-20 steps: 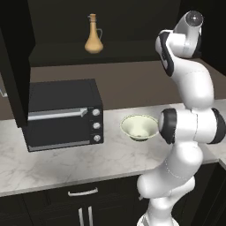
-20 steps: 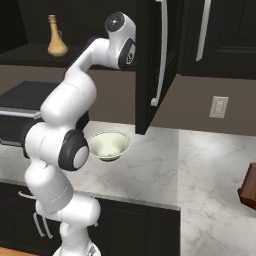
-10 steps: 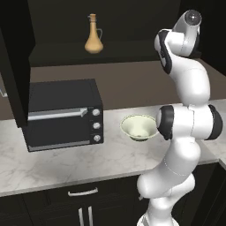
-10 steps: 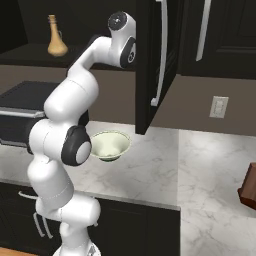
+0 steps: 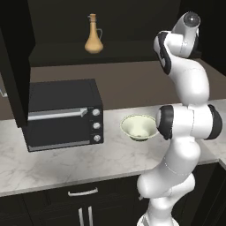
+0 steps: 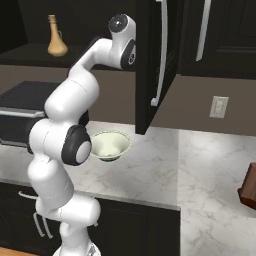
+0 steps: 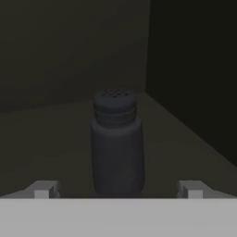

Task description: Retrieve the bottle and the shaker from the cabinet and place them next to the mixing bowl on the counter. Then add garlic from the fridge to the mixing bowl.

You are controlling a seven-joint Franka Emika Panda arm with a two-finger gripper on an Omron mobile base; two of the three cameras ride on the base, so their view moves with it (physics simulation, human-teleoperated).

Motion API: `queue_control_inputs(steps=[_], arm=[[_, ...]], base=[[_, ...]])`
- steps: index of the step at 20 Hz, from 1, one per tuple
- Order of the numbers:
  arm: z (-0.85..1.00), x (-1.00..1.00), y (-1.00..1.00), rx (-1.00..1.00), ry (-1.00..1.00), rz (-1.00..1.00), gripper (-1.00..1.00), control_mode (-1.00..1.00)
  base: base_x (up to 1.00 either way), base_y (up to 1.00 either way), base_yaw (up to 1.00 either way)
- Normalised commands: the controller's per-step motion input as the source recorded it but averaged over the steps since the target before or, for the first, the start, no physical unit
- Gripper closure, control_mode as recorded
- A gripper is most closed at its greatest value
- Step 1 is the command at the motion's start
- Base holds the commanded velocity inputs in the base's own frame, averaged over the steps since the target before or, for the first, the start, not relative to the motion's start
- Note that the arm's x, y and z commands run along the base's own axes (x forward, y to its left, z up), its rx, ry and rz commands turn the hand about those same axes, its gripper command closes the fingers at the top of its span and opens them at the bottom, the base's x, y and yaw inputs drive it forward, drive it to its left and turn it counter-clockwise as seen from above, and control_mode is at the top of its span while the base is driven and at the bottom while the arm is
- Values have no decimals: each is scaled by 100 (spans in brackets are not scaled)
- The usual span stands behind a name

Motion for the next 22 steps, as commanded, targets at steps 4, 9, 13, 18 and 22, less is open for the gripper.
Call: queue_control_inputs(steps=[4,9,13,18,22], arm=[[0,22,0,0,0,0,-100,-100],[0,14,0,0,0,0,-100,-100],[0,10,0,0,0,0,-100,-100],[0,16,0,0,0,0,-100,-100],[-2,18,0,0,0,0,-100,-100]], base=[[0,0,0],[0,0,0],[0,0,0],[0,0,0],[0,0,0]])
